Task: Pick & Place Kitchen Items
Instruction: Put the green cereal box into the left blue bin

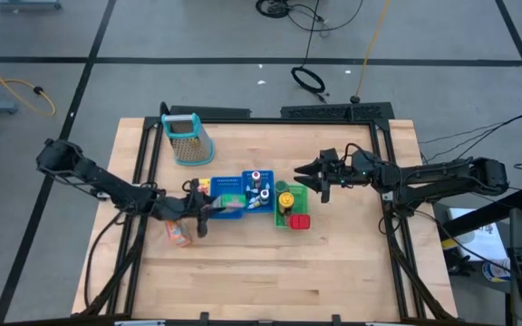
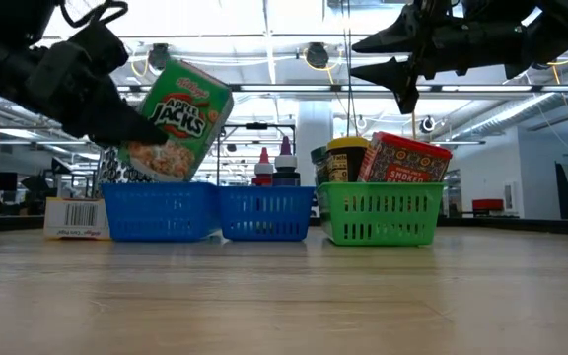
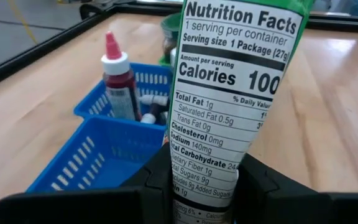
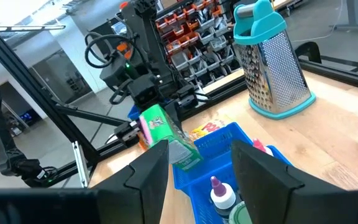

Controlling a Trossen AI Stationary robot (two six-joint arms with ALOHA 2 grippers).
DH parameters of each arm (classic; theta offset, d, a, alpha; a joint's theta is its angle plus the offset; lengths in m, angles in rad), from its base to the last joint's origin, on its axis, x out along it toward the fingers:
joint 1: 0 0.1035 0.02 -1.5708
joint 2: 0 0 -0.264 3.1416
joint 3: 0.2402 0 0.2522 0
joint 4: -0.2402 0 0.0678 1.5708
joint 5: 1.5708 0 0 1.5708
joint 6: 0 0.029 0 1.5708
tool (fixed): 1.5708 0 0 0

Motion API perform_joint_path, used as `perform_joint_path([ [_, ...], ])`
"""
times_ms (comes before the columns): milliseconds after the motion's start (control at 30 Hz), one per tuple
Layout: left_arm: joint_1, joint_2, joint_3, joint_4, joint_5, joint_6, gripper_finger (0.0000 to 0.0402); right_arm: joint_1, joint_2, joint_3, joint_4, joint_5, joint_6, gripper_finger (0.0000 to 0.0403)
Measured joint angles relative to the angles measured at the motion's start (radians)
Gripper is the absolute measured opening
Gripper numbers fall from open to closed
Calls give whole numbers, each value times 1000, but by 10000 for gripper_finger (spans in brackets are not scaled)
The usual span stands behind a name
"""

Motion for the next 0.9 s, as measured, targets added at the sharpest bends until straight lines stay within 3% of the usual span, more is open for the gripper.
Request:
perform_joint_path([
  [233, 23, 0, -7, 0, 75, -23, 102, 0, 0, 0, 0, 0, -2, 169],
  [533, 42, 1, -7, -28, 71, -24, 106, 0, 0, 0, 0, 0, -2, 169],
  [900, 63, 0, -7, -25, 109, -64, 155, 0, 0, 0, 0, 0, -2, 169],
])
